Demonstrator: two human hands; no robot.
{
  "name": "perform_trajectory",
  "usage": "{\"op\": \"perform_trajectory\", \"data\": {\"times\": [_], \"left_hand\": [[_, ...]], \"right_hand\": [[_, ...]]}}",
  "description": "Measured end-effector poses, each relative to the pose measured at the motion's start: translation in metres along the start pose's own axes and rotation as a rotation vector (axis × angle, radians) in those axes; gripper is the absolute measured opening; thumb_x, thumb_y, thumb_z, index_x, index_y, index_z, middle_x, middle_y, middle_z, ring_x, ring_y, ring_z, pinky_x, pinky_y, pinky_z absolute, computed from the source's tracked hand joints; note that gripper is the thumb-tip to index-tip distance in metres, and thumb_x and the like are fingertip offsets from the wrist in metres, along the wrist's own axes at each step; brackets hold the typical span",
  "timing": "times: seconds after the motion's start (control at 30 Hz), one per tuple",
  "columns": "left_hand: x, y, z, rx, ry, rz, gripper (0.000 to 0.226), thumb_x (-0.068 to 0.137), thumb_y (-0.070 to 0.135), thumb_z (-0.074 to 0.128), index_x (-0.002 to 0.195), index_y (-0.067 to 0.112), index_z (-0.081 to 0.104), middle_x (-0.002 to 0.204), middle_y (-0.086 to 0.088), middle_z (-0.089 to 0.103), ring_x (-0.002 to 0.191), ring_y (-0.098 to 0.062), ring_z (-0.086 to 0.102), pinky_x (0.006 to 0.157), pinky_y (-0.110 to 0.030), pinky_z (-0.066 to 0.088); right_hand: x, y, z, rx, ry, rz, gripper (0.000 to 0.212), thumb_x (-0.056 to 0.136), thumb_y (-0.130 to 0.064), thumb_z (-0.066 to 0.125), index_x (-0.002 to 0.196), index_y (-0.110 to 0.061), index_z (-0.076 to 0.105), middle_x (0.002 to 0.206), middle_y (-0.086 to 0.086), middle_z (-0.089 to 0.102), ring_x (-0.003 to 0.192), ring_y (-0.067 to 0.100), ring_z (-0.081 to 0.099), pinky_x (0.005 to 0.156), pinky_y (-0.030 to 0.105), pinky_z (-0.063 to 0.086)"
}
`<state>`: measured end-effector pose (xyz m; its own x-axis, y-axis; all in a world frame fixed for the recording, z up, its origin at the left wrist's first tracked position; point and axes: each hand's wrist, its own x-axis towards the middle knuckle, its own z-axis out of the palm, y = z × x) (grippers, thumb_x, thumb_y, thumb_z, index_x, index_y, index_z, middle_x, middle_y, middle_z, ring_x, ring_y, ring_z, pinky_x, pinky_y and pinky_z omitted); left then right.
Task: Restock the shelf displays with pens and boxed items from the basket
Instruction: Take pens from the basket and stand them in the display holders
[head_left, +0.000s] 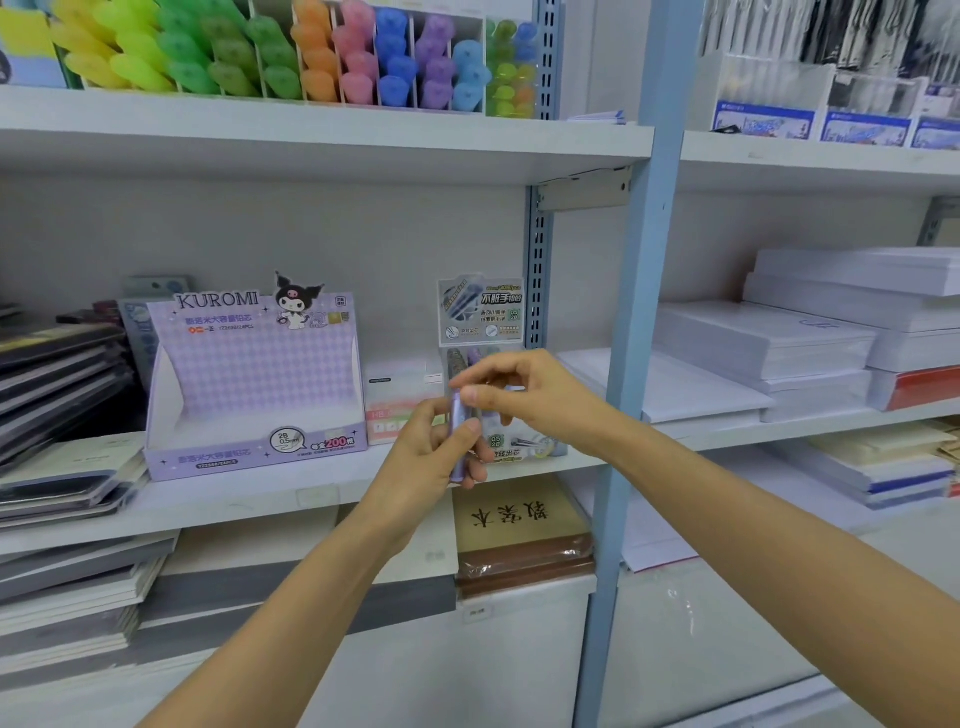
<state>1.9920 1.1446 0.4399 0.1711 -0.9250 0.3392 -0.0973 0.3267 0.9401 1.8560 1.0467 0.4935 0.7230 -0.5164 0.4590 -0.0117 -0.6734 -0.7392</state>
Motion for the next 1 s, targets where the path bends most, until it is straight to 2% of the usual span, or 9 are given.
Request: {"op": "perform_trajectory", "data": {"times": [0.07,0.17,0.3,0.37,0.47,0.53,0.67,0.83,1.0], "left_hand": [[-0.001,0.002,0.004,0.012,-0.004,0.015,0.022,0.099,0.023,0.053,0.120,0.017,0.050,0.077,-0.002,0.070,0.066,-0.014,0.063,0.063,-0.023,0.052],[-0.003,0.002,0.007,0.060,0.068,0.040,0.024,0.098,0.021,0.054,0.121,0.019,0.049,0.095,-0.004,0.068,0.078,-0.014,0.066,0.069,-0.022,0.053],[-0.010,-0.008,0.001,0.580,0.229,0.253,0.031,0.096,0.021,0.057,0.126,0.021,0.049,0.122,0.003,0.050,0.107,-0.005,0.053,0.084,-0.015,0.046],[-0.015,-0.017,-0.002,0.812,0.187,0.346,0.038,0.096,0.017,0.056,0.132,0.017,0.048,0.135,0.001,0.044,0.124,-0.011,0.043,0.102,-0.023,0.038],[-0.019,-0.032,-0.002,1.016,0.046,0.295,0.053,0.096,0.020,0.055,0.146,0.020,0.036,0.154,0.001,0.026,0.141,-0.016,0.027,0.113,-0.024,0.024],[-0.020,-0.039,-0.001,1.085,0.004,0.259,0.060,0.096,0.025,0.056,0.149,0.024,0.029,0.158,0.001,0.017,0.142,-0.020,0.026,0.114,-0.031,0.026],[-0.018,-0.043,-0.003,1.155,0.029,0.276,0.062,0.094,0.025,0.057,0.149,0.026,0.028,0.157,0.001,0.019,0.134,-0.025,0.036,0.110,-0.035,0.031],[-0.015,-0.051,-0.004,1.219,0.044,0.320,0.063,0.093,0.022,0.057,0.149,0.027,0.026,0.155,0.001,0.020,0.129,-0.024,0.039,0.108,-0.034,0.031],[-0.012,-0.054,-0.004,1.252,0.059,0.349,0.065,0.092,0.021,0.058,0.148,0.026,0.027,0.154,0.000,0.024,0.130,-0.019,0.039,0.107,-0.033,0.030]], "right_hand": [[-0.002,-0.002,0.001,-0.011,-0.020,-0.010,0.012,0.090,-0.015,0.067,0.101,-0.014,0.071,0.084,-0.006,0.070,0.078,0.006,0.061,0.068,0.020,0.051],[-0.004,-0.003,-0.007,0.076,0.053,-0.008,0.013,0.091,-0.008,0.064,0.103,-0.009,0.067,0.096,0.012,0.071,0.079,0.015,0.064,0.073,0.025,0.054],[-0.002,0.005,-0.029,0.103,0.332,-0.031,0.012,0.092,-0.006,0.061,0.103,-0.007,0.064,0.098,0.015,0.068,0.082,0.018,0.069,0.072,0.024,0.056],[-0.001,0.012,-0.035,0.061,0.437,-0.021,0.010,0.093,-0.008,0.061,0.102,-0.009,0.064,0.096,0.011,0.068,0.081,0.016,0.070,0.072,0.026,0.057],[0.000,0.025,-0.033,-0.038,0.470,0.010,0.008,0.093,-0.009,0.062,0.099,-0.013,0.063,0.095,0.009,0.068,0.073,0.008,0.069,0.070,0.022,0.056],[0.001,0.034,-0.024,-0.117,0.437,0.026,0.010,0.092,-0.009,0.062,0.102,-0.012,0.064,0.095,0.008,0.068,0.073,0.008,0.068,0.073,0.021,0.057],[0.004,0.039,-0.012,-0.192,0.390,0.035,0.016,0.092,-0.006,0.062,0.107,-0.005,0.066,0.095,0.005,0.067,0.083,0.019,0.069,0.077,0.018,0.056],[0.010,0.033,-0.020,-0.339,0.189,0.025,0.014,0.091,-0.010,0.065,0.104,-0.009,0.068,0.096,0.006,0.070,0.079,0.011,0.070,0.070,0.008,0.048],[0.014,0.045,-0.009,-0.369,0.258,-0.036,0.013,0.087,-0.010,0.069,0.099,-0.011,0.065,0.093,0.003,0.068,0.083,0.017,0.068,0.079,0.029,0.058]]}}
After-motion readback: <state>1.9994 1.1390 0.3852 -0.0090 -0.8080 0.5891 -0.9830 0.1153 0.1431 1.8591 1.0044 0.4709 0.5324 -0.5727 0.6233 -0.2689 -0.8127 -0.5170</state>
